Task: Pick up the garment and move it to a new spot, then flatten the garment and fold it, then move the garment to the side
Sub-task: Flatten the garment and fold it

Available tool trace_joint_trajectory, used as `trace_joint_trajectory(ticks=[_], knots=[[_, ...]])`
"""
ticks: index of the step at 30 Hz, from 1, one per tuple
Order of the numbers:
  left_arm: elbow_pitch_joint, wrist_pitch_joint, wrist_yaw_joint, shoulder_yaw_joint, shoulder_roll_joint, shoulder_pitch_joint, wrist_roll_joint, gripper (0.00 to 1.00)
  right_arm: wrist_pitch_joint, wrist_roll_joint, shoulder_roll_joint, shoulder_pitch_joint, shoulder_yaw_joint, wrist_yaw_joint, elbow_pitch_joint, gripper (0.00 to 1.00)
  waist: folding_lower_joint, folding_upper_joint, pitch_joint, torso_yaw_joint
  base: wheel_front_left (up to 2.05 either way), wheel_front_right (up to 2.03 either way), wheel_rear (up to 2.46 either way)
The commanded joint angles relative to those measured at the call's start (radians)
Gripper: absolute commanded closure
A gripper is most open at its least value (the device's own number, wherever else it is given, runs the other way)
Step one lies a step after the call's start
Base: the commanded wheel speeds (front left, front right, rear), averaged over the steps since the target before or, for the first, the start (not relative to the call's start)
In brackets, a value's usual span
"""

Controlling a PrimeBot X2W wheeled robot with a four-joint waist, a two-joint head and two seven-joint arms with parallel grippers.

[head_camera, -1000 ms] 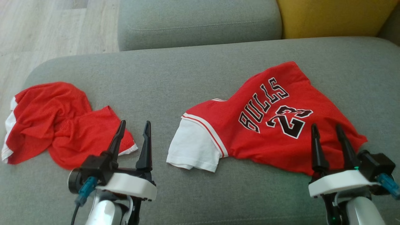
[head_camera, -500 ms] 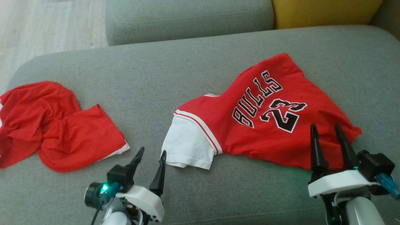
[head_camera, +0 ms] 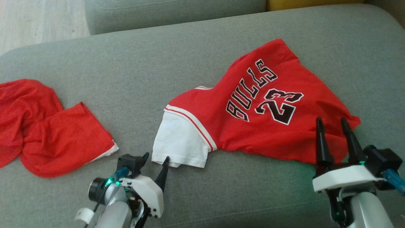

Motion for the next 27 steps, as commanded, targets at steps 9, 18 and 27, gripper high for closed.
trace_joint_trajectory(ticks=[9, 18, 27], knots=[[0.083, 0.043, -0.002, 0.007, 0.022, -0.086, 0.004, 0.0, -0.023, 0.006, -0.005, -0.051, 0.023, 0.004, -0.019, 0.0, 0.0, 0.0, 0.015, -0.021, 0.0, 0.0, 0.0], [0.087, 0.002, -0.01, 0.017, 0.022, -0.098, -0.03, 1.0, -0.017, 0.005, -0.005, -0.032, -0.011, 0.004, 0.0, 0.0, 0.0, 0.0, 0.002, -0.026, 0.0, 0.0, 0.0], [-0.049, -0.122, 0.05, 0.095, 0.018, -0.089, -0.072, 1.0, 0.04, 0.075, -0.005, 0.067, -0.044, 0.004, 0.064, 0.0, 0.0, 0.0, -0.036, -0.021, 0.0, 0.0, 0.0]])
